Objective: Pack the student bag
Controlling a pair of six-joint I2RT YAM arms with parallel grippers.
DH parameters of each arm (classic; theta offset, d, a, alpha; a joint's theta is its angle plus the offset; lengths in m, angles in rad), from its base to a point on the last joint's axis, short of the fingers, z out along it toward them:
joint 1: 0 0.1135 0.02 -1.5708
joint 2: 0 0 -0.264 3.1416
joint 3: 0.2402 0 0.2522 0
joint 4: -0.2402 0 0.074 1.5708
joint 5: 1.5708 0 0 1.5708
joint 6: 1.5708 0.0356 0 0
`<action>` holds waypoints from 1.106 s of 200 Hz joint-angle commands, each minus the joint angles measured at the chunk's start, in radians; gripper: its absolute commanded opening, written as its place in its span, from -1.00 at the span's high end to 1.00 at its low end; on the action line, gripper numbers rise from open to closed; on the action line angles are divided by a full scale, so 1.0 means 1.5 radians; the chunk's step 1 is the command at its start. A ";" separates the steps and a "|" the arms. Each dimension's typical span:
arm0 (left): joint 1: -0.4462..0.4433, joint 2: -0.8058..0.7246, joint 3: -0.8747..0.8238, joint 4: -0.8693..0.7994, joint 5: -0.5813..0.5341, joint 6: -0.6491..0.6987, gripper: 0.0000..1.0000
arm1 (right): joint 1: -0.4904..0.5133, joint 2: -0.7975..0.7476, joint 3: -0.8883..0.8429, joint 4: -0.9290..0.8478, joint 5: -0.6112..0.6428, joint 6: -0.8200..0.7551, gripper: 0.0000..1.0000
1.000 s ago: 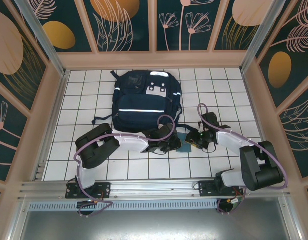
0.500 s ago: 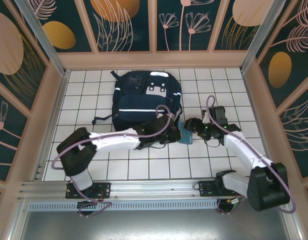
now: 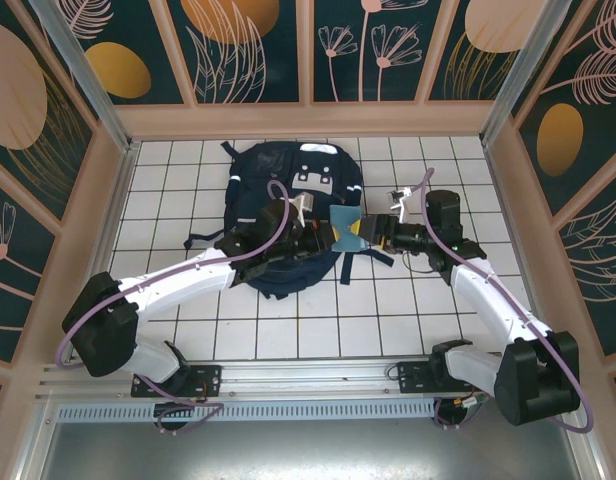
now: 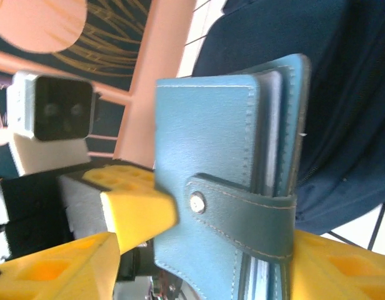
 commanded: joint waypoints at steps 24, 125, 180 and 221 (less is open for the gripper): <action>0.007 -0.017 -0.021 0.079 0.053 -0.037 0.89 | 0.009 0.011 -0.018 0.051 -0.041 0.012 -0.20; 0.027 -0.048 0.056 -0.195 -0.115 0.121 -0.33 | 0.006 0.016 -0.004 -0.012 0.085 0.006 0.81; 0.026 -0.019 0.126 -0.438 -0.251 0.443 -0.58 | -0.022 0.031 -0.008 -0.059 0.150 0.010 0.81; 0.025 0.033 0.142 -0.475 -0.369 0.593 -0.77 | -0.025 0.033 -0.010 -0.061 0.154 0.016 0.81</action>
